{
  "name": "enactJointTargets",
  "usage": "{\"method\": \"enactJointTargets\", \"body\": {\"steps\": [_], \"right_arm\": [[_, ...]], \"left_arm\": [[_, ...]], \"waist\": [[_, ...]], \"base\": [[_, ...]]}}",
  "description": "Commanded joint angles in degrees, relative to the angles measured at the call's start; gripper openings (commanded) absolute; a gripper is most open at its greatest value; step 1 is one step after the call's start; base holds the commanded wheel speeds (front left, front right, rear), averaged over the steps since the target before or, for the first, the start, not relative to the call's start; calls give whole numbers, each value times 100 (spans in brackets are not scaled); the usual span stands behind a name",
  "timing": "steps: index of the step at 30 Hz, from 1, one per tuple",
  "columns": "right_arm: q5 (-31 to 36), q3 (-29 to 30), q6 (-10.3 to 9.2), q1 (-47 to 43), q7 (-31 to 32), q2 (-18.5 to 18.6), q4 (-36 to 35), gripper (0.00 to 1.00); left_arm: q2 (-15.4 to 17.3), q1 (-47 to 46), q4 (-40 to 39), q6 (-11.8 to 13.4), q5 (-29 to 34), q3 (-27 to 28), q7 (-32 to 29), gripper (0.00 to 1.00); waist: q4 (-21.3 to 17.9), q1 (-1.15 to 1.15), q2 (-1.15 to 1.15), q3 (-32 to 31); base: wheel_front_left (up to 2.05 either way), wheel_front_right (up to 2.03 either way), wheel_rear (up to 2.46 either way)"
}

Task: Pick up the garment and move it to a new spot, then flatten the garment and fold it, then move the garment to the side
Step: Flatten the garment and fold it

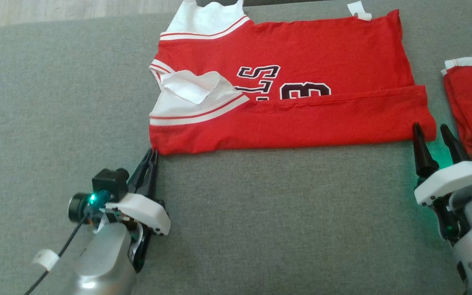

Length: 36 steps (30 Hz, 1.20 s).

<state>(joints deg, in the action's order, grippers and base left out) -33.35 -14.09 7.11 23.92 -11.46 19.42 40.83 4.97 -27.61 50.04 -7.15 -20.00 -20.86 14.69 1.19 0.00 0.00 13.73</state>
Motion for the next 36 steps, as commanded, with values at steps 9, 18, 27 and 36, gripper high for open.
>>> {"method": "enactJointTargets", "body": {"steps": [9, 18, 27, 36], "right_arm": [[14, 127, 37, 210, 426, 5, 648, 100], [-133, 5, 37, 223, 589, 29, 798, 0], [-577, -147, 37, -531, 559, 284, 380, 0], [-887, -175, 37, -1768, 628, 671, -452, 0]], "left_arm": [[330, 194, -1121, -29, 236, 243, 29, 0], [414, 546, -1586, -32, 214, 114, 30, 0], [468, 1365, -2049, -22, 124, 293, 30, 0], [546, 2433, -2570, 91, 99, 257, -25, 0]], "waist": [[173, 0, 0, -39], [264, 0, 0, -245], [392, 0, 0, -708], [443, 0, 0, -1052]], "base": [[0, 0, 0], [0, 0, 0], [0, 0, 0], [0, 0, 0]]}}
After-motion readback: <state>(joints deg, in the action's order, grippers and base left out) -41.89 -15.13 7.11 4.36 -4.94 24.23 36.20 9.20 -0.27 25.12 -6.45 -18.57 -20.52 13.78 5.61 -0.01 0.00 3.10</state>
